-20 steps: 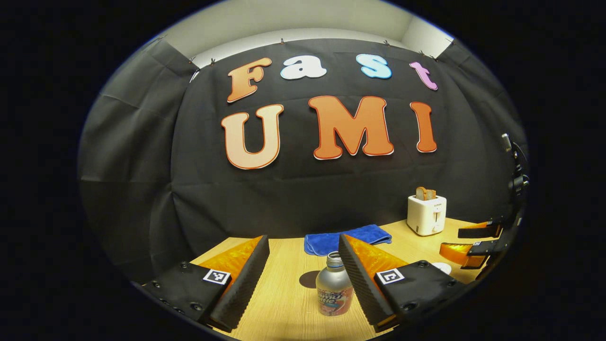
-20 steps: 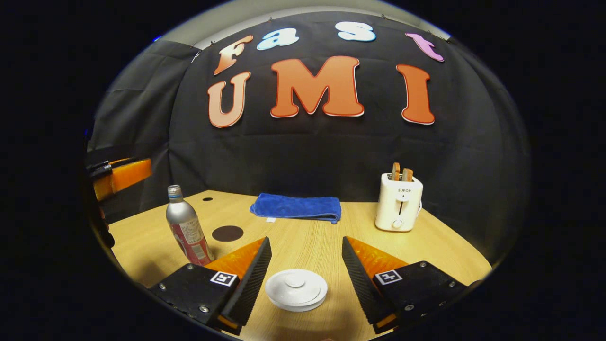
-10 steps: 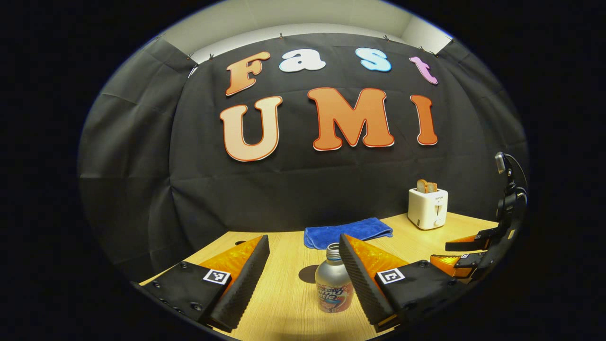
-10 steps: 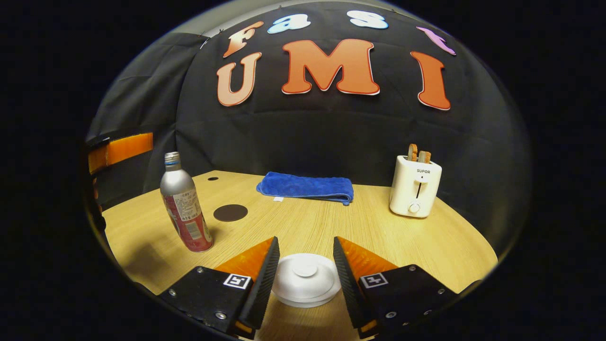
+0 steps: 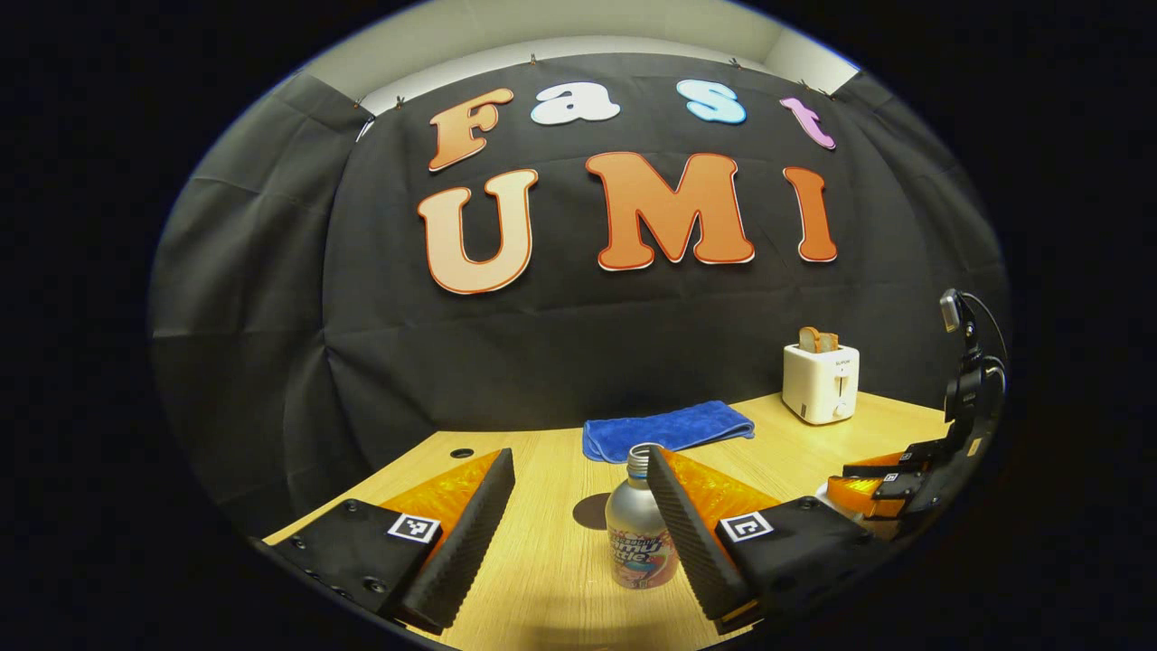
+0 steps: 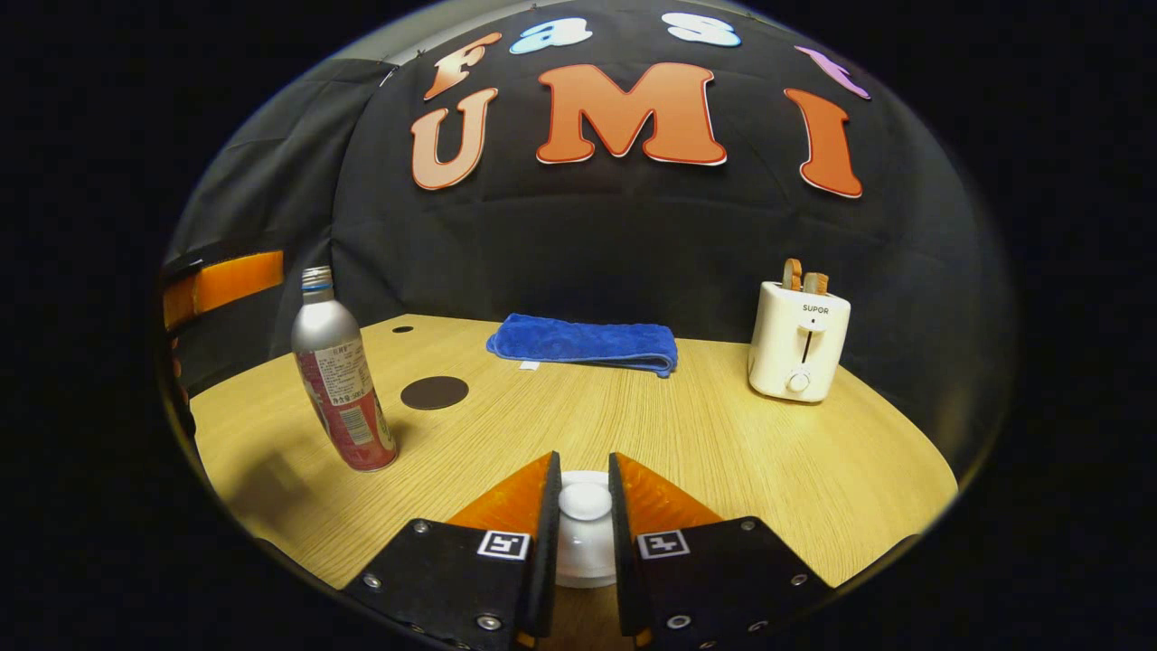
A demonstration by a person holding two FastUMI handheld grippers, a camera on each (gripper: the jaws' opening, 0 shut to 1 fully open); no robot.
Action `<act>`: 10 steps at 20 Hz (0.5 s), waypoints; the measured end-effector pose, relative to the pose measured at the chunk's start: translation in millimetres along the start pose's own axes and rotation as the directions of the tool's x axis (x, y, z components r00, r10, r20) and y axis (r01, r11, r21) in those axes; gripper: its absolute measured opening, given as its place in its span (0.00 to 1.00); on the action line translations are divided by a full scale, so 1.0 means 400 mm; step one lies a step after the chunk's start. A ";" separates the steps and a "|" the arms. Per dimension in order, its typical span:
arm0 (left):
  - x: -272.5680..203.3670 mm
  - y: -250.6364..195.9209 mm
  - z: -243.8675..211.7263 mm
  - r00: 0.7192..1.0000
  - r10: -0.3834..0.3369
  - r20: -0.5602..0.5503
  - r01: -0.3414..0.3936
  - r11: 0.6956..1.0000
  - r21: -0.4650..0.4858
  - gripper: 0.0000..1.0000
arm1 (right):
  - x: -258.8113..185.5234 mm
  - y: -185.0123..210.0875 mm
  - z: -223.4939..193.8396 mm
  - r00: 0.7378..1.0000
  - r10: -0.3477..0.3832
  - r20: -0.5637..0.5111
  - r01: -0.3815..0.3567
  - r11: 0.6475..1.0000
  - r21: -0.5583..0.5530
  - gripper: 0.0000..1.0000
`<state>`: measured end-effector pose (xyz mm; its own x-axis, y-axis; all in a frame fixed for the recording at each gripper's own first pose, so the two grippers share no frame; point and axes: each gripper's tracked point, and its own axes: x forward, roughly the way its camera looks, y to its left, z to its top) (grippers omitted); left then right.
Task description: Open the teacup lid with one hand, grasp the water bottle and pour water into the teacup with the other hand; after pouring, place the water bottle on the coaster and then close the teacup lid.
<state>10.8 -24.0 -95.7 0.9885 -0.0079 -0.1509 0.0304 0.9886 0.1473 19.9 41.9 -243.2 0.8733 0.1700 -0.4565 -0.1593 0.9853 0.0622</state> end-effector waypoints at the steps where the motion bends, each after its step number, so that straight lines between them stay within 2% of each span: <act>1: 0.000 -0.002 -0.005 1.000 -0.003 -0.005 0.003 1.000 -0.001 0.96 | 0.001 -0.003 -0.002 1.000 -0.003 0.002 0.003 1.000 -0.007 0.27; 6: 0.005 -0.022 -0.047 0.999 -0.029 -0.037 0.028 1.000 -0.012 0.96 | -0.008 0.007 0.009 1.000 0.015 0.018 -0.015 1.000 0.007 0.20; 10: 0.015 -0.051 -0.101 0.994 -0.069 -0.085 0.066 0.997 -0.047 0.97 | -0.020 0.012 0.049 0.998 0.019 0.060 -0.018 1.000 -0.008 0.19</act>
<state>10.0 -38.0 -139.2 0.9679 -0.0637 -0.2431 0.0881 0.9920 0.0905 21.1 45.4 -221.9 0.8962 0.1893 -0.4011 -0.1790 0.9818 0.0634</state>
